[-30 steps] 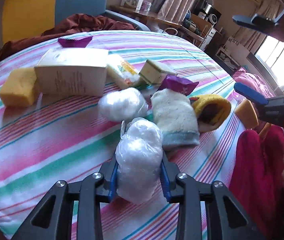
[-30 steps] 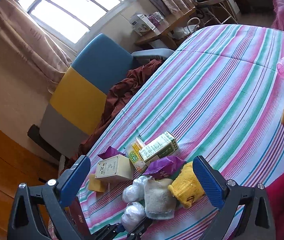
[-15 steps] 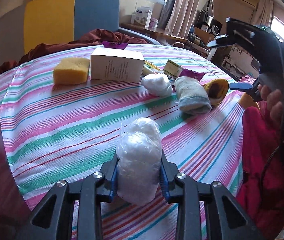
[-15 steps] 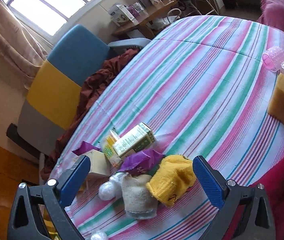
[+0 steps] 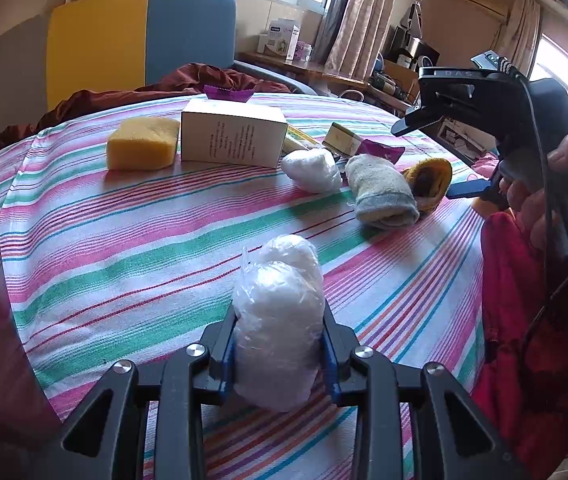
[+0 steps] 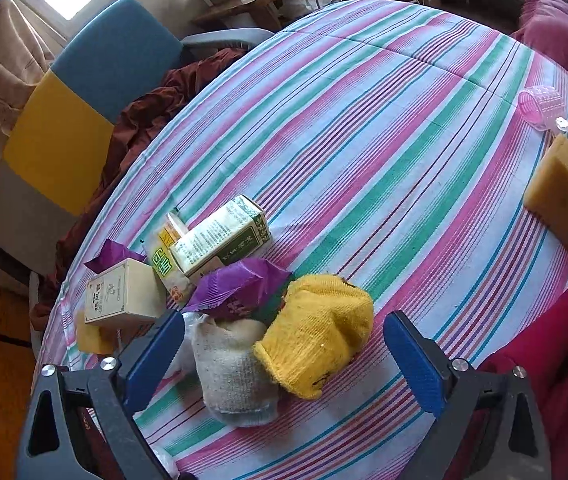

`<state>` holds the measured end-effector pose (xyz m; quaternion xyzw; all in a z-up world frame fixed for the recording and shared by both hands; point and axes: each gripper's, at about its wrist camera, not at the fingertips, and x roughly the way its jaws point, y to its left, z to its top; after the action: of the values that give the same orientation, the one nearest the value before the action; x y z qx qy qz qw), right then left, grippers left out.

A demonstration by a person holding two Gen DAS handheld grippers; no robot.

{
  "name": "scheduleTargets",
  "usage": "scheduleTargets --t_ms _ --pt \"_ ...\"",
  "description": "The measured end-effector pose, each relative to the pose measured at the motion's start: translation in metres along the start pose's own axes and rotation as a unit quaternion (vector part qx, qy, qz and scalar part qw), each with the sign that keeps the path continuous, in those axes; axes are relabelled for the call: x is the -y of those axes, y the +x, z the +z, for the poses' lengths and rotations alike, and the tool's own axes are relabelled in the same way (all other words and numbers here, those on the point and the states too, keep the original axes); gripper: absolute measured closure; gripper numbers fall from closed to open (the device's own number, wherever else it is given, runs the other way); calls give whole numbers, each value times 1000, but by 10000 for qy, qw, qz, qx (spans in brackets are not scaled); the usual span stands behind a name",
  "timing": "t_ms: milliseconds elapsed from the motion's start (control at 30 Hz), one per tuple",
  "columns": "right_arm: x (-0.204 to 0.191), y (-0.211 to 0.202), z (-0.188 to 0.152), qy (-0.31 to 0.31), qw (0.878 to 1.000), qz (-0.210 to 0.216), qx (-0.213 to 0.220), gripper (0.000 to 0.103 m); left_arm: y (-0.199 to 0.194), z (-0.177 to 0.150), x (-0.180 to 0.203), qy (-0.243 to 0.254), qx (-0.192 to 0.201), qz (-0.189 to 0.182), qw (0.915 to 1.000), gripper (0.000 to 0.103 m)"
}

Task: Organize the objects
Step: 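Grasp the plastic-wrapped bundle with the left gripper while the right grasps the yellow cloth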

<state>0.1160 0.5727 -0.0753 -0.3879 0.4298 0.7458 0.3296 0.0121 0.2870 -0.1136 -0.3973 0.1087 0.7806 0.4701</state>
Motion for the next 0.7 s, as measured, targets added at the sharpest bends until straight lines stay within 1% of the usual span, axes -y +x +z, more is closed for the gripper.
scheduleTargets --t_ms 67,133,167,300,367,433,467,500,567,600,700 --pt "1 0 -1 24 10000 40 -21 10 0 0 0 1 -1 -8 10000 69" --pt "1 2 0 7 10000 -14 -10 11 0 0 0 -1 -2 -14 10000 69" --pt "1 2 0 1 10000 -52 -17 13 0 0 0 -2 -3 -14 10000 69" --pt "2 15 -2 -1 9991 -305 -287 23 1 0 0 3 -9 -22 10000 69" --pt "2 20 -2 -24 9987 -367 -352 25 1 1 0 4 -9 -24 10000 69" --pt "2 20 -1 -49 9987 -377 -331 34 0 1 0 3 -9 -26 10000 69" --pt "0 19 -1 -110 9988 -358 -302 45 0 1 0 4 -9 -25 10000 69" --pt "-2 18 -1 -191 9986 -413 -255 51 0 1 0 11 -11 -23 10000 69" --pt "-6 16 -1 -303 9983 -460 -205 59 0 0 0 36 -9 -19 10000 69" --pt "-6 14 -1 -317 9982 -479 -173 65 0 0 0 49 -8 -17 10000 69" --pt "-2 12 -1 -220 9986 -451 -160 66 0 -1 0 88 0 7 10000 69"
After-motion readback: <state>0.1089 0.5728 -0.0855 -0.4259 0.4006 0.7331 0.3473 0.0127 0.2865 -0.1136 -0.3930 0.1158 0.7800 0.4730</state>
